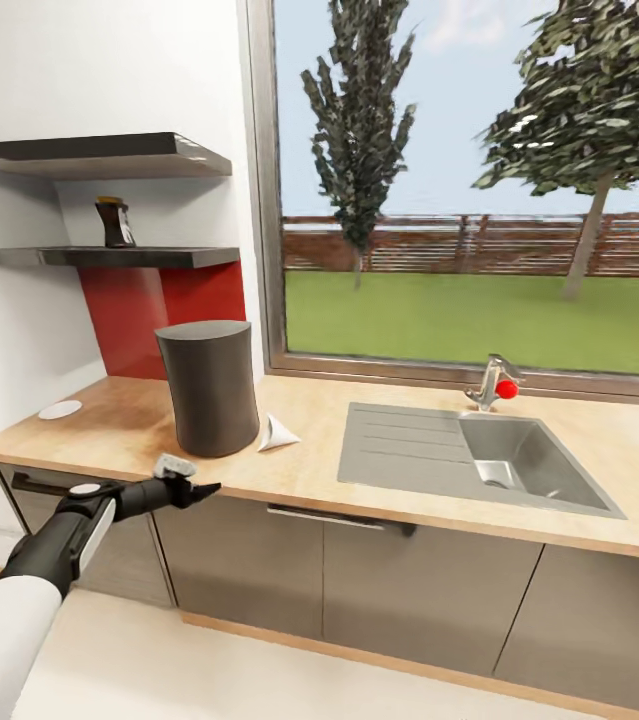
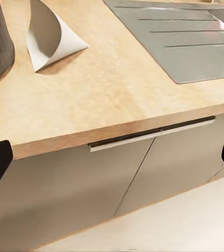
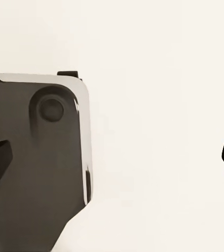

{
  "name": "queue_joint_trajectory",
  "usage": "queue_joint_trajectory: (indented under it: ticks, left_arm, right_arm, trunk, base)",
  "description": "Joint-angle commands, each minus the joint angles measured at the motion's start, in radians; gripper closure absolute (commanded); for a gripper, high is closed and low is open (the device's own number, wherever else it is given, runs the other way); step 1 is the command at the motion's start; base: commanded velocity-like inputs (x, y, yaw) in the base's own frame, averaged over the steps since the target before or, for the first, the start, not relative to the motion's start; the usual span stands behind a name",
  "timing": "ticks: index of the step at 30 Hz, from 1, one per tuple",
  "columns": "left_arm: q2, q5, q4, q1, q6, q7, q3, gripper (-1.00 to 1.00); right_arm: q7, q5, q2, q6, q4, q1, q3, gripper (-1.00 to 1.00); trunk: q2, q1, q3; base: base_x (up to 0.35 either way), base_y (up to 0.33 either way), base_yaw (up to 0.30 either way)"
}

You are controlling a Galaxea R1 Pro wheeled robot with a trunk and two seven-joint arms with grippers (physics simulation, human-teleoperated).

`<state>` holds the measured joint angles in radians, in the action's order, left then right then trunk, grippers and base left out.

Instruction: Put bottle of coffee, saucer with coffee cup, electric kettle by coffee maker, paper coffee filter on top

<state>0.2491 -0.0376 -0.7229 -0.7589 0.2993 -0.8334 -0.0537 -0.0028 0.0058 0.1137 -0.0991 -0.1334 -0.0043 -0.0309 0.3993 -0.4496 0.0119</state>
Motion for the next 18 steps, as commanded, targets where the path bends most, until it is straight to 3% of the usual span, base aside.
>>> queue_joint_trajectory:
  ticks: [1, 10, 18]
  left_arm:
    - [0.000, -0.014, -0.001, 0.001, 0.006, -0.015, -0.004, -1.00]
    - [0.000, -0.089, -0.002, 0.006, -0.001, -0.034, -0.004, -1.00]
    - [0.001, -0.098, -0.003, 0.005, -0.003, -0.035, -0.010, -1.00]
  right_arm:
    - [0.000, 0.001, 0.000, -0.004, 0.001, 0.000, -0.003, -1.00]
    - [0.002, -0.001, 0.000, -0.004, 0.002, 0.000, -0.003, -1.00]
    - [0.000, -0.003, 0.000, -0.004, 0.003, 0.000, -0.007, -1.00]
  trunk:
    - [0.001, 0.000, 0.000]
    - [0.001, 0.000, 0.000]
    - [0.001, 0.000, 0.000]
  base:
    - [0.000, 0.000, -0.003]
    - [0.004, 0.000, -0.001]
    - [0.223, 0.070, -0.021]
